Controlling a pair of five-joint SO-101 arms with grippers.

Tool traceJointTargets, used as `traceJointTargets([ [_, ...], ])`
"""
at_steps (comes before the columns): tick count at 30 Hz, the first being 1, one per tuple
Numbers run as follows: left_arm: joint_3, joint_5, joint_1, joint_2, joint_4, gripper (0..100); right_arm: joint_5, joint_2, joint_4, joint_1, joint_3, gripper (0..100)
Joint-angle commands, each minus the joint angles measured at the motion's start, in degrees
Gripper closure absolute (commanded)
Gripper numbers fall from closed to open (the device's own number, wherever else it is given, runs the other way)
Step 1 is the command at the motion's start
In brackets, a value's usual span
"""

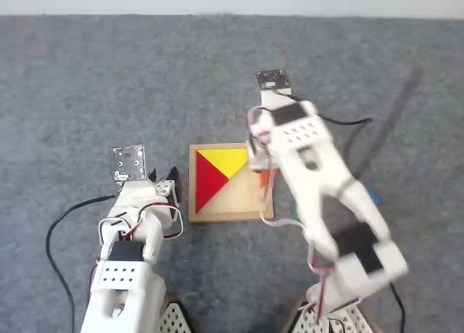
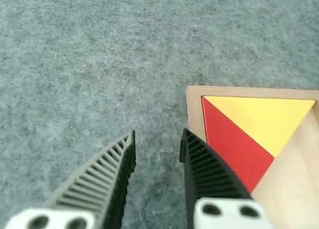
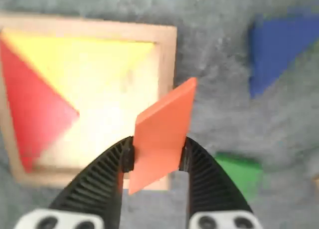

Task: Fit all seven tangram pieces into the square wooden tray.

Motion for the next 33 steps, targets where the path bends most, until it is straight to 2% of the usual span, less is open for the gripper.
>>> traceJointTargets([
  [1, -0.7, 0.5, -0.3, -0.8, 0.3, 85, -13.5, 8.6, 3.8, -5.8, -11.0, 89.8],
  [10, -0.7, 0.5, -0.3, -0.8, 0.3, 85, -13.7, 16.0, 4.2, -6.3, -21.6, 93.0],
  [14, -0.7, 0.5, -0.3, -0.8, 0.3, 85, -7.9, 21.3, 7.0, -4.8, -26.3, 92.4],
  [23, -0.7, 0.5, -0.3, -0.8, 0.3, 85, -6.9, 27.8, 11.8, -3.1, -33.8, 92.1],
  [25, -0.7, 0.5, -0.3, -0.8, 0.3, 85, -4.7, 27.4, 12.3, -3.0, -33.9, 92.0],
  [28, -0.7, 0.5, -0.3, -0.8, 0.3, 85, 0.5, 26.9, 12.4, -3.1, -33.9, 88.3],
  [33, -0.7, 0.5, -0.3, -0.8, 0.3, 85, 5.9, 26.4, 13.7, -3.2, -33.9, 76.2],
])
